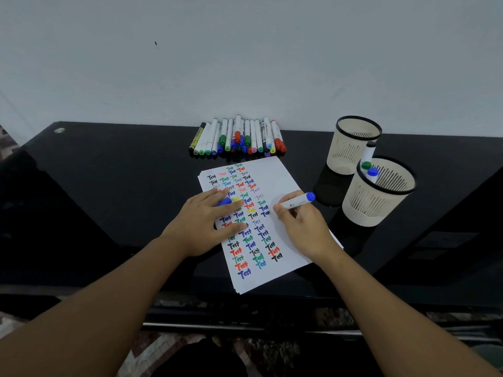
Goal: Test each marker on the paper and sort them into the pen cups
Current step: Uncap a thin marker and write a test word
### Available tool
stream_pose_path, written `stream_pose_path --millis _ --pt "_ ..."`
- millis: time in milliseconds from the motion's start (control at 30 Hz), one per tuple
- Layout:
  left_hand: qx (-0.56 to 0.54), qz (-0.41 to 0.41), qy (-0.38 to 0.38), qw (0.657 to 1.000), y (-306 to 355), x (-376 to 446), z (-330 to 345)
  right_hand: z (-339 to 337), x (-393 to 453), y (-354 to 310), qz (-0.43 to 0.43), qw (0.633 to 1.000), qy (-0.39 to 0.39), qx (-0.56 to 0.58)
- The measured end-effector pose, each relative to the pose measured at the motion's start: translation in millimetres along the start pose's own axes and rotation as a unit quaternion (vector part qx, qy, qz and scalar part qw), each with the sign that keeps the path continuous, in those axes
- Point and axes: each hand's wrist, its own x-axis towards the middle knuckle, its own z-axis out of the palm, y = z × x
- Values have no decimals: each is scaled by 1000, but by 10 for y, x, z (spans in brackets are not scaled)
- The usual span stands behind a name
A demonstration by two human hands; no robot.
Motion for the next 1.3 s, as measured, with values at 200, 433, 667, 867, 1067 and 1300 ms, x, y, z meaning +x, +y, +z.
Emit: stream_pose_path --millis 200,433,667,867,1067,1300 --pt "4 2 7 1000 -10 -8 10 9 -1 0 -11 1000 6 -15" --pt "-2 1 4 1000 9 -6 -9 -1 6 0 3 1000 12 -2" --pt "6 1 0 1000 17 -7 -18 8 8 27 -4 1000 8 -13" --pt "-84 -10 23 996 127 -86 -107 -28 27 104 -34 993 52 97" --pt "-161 -126 121 971 99 -49 -31 -1 16 112 -34 994 35 93" --pt "-138 -110 224 958 159 -57 110 -20 46 130 -24 998 -50 16"
